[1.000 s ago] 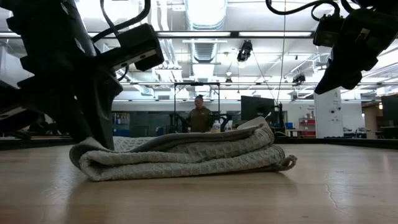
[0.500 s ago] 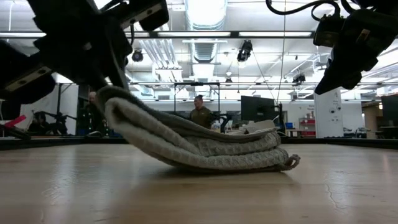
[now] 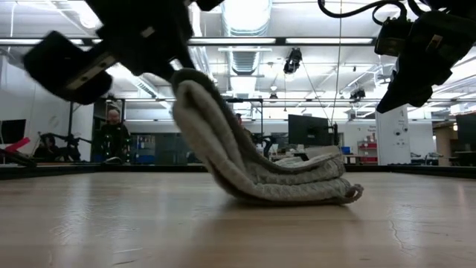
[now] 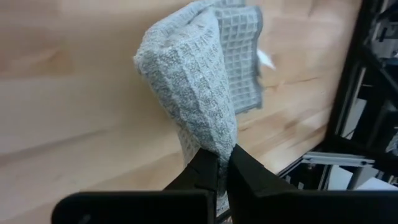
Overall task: Fold microfiber towels
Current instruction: Fold the microfiber cloth on the table
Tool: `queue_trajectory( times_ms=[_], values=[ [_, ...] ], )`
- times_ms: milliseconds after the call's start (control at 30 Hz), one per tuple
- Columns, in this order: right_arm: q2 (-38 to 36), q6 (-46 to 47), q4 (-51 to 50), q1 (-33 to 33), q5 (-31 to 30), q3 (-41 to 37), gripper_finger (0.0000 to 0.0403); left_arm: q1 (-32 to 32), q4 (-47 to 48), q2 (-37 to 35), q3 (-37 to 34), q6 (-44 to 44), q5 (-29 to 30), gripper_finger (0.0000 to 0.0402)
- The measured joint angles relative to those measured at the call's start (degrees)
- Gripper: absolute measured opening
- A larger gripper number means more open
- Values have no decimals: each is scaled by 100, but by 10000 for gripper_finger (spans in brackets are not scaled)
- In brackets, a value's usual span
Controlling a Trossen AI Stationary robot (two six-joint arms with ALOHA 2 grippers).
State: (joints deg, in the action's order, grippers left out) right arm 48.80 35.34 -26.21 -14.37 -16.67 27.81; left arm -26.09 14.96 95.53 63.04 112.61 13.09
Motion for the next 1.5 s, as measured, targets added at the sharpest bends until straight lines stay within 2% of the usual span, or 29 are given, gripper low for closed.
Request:
queue_trajectory(
  times_ms=[167, 300, 467, 600, 867, 1000, 1167, 1500],
  values=[
    [0, 1, 1, 2, 0, 0, 38, 253, -1, 0, 91, -304, -14, 12],
    [0, 1, 3, 0, 0, -2, 38, 463, -24, 4, 101, -552, -539, 12],
    [0, 1, 5, 0, 0, -2, 38, 610, -42, 5, 95, -600, -687, 12],
    [0, 0, 8, 2, 0, -2, 38, 643, 94, 7, 92, -585, -1066, 12],
    [2, 1, 10, 2, -123, -29, 38, 584, 1541, 7, 225, -473, -1800, 12],
    [2, 1, 14, 0, -136, -35, 38, 577, 1848, -45, 256, -487, -2074, 12],
    [2, 13, 13, 0, -139, -39, 38, 513, 2261, -203, 274, -462, -2122, 12],
    [2, 14, 37, 0, -146, -42, 38, 453, 3868, -767, 414, -232, -2134, 12]
  ],
)
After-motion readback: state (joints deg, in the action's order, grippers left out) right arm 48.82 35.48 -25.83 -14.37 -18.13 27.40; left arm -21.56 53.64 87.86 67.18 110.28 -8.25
